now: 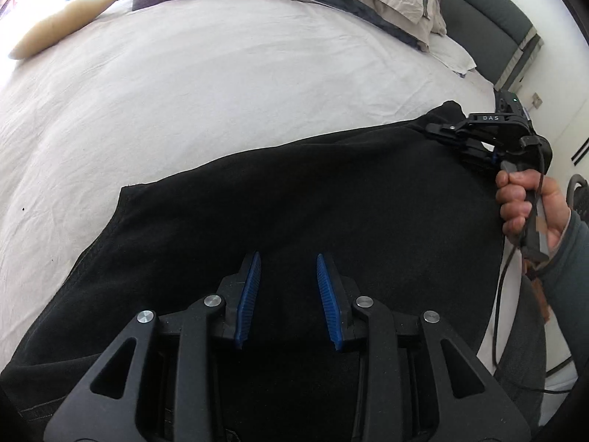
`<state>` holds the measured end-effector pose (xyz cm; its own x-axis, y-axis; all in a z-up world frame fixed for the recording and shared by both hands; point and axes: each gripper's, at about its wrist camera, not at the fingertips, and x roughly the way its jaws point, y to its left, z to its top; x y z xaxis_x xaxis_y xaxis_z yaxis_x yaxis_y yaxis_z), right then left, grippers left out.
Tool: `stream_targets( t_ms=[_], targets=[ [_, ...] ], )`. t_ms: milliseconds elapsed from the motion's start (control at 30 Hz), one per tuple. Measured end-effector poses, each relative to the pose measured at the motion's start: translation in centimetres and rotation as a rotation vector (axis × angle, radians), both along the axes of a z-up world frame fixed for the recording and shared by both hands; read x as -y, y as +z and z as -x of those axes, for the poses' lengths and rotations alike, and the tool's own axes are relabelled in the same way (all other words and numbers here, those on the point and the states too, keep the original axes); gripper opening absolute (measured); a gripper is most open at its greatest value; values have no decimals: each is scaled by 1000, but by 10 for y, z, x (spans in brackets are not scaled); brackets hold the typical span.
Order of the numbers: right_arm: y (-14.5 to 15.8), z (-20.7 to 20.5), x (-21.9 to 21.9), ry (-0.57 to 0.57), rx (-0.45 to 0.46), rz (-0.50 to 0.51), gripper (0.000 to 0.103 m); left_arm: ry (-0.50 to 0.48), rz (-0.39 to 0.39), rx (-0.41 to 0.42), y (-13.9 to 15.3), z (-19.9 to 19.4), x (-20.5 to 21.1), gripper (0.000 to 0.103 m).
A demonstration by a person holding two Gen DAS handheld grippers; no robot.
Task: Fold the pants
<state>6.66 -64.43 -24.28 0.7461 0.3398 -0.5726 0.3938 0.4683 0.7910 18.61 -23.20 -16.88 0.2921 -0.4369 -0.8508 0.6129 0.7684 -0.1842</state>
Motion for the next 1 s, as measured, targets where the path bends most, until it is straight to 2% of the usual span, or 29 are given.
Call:
stream_targets(
  t_ms=[67, 133, 167, 200, 267, 300, 367, 433, 467, 500, 533, 733, 867, 1000],
  targets=[
    [0, 34, 47, -155, -17, 42, 0, 0, -11, 14, 0, 4, 1, 31],
    [10, 69, 76, -282, -54, 69, 0, 7, -25, 19, 2, 9, 2, 31],
    [17, 85, 82, -322, -64, 66, 2, 7, -29, 21, 4, 12, 3, 31],
    [25, 98, 82, -346, -69, 66, 11, 0, -27, 26, 7, 16, 3, 31],
    [42, 112, 64, -288, 43, 2, 15, -14, -25, 41, 12, 26, 9, 31],
    [45, 119, 56, -234, 105, -24, 27, -27, -16, 41, 14, 33, 10, 31],
    [47, 111, 31, -134, 135, -19, 44, -54, -35, 35, 11, 45, 15, 31],
    [33, 97, 18, -107, 94, -15, 44, -64, -78, 50, 4, 55, 19, 31],
    [22, 91, 21, -139, 17, -20, 39, -64, -88, 57, 2, 58, 19, 31],
    [8, 96, 29, -176, -36, -47, 4, -60, -86, 55, 2, 61, 19, 31],
    [-1, 102, 36, -209, -65, -63, 0, -58, -80, 48, 3, 62, 19, 31],
    [-11, 165, 57, -350, -8, -73, 0, -45, -71, 43, -1, 63, 24, 31],
    [-2, 155, 56, -335, -48, -10, 0, -39, -86, 52, -1, 67, 23, 31],
    [1, 163, 55, -374, -71, -7, 0, -29, -76, 54, 2, 78, 9, 31]
  ],
)
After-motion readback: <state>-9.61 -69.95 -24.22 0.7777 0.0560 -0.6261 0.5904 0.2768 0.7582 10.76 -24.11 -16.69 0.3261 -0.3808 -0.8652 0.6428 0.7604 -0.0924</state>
